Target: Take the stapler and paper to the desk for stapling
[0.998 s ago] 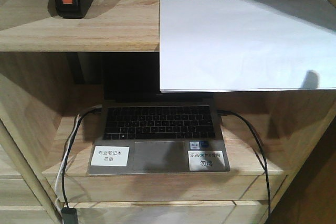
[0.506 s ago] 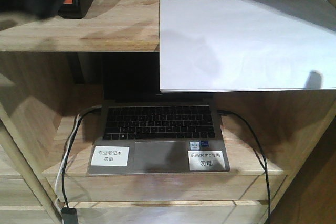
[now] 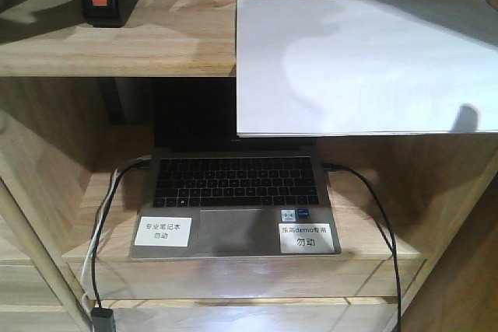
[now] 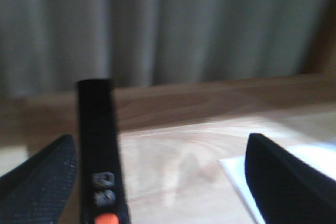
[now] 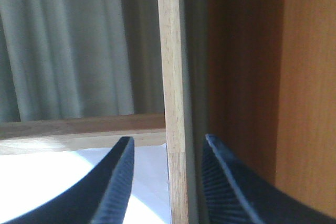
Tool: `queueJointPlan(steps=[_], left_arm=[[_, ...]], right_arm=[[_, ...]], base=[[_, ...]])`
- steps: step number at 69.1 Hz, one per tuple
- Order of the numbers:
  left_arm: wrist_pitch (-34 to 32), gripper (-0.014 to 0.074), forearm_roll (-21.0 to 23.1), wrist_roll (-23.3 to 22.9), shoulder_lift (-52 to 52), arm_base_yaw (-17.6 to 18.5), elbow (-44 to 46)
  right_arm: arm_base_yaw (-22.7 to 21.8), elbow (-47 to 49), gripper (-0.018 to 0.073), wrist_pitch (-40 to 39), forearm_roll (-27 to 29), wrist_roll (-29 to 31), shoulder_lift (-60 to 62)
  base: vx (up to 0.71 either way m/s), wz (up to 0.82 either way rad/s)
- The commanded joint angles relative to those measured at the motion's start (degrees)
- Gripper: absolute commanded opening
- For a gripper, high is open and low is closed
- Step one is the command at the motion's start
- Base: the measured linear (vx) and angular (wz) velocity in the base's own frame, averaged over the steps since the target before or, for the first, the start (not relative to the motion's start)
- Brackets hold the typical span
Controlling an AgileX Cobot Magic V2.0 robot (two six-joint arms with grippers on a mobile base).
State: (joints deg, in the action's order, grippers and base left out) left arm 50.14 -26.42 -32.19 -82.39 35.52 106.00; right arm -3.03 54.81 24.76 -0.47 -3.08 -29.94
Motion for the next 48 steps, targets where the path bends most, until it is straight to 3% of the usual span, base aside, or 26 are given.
queueJointPlan(steps=[1,20,48], left_arm=[[1.13,0.0608,-1.55,-0.93,-2.0,0.4,6.54],[13.45,0.0606,-5.51,-0.77,-11.6,0.06,18.26],[13.94,0.0601,-1.96,-0.73,-15.76,-3.23,18.68]], right_arm=[[-0.35,1.51,0.0291,-4.63,-0.25,0.41,-0.93],[-0.35,1.51,0.0291,-4.63,-0.25,0.41,-0.93],[-0.35,1.51,0.0291,-4.58,-0.25,0.41,-0.93]], base=[[0.0,0.0],[0.0,0.0],[0.0,0.0]])
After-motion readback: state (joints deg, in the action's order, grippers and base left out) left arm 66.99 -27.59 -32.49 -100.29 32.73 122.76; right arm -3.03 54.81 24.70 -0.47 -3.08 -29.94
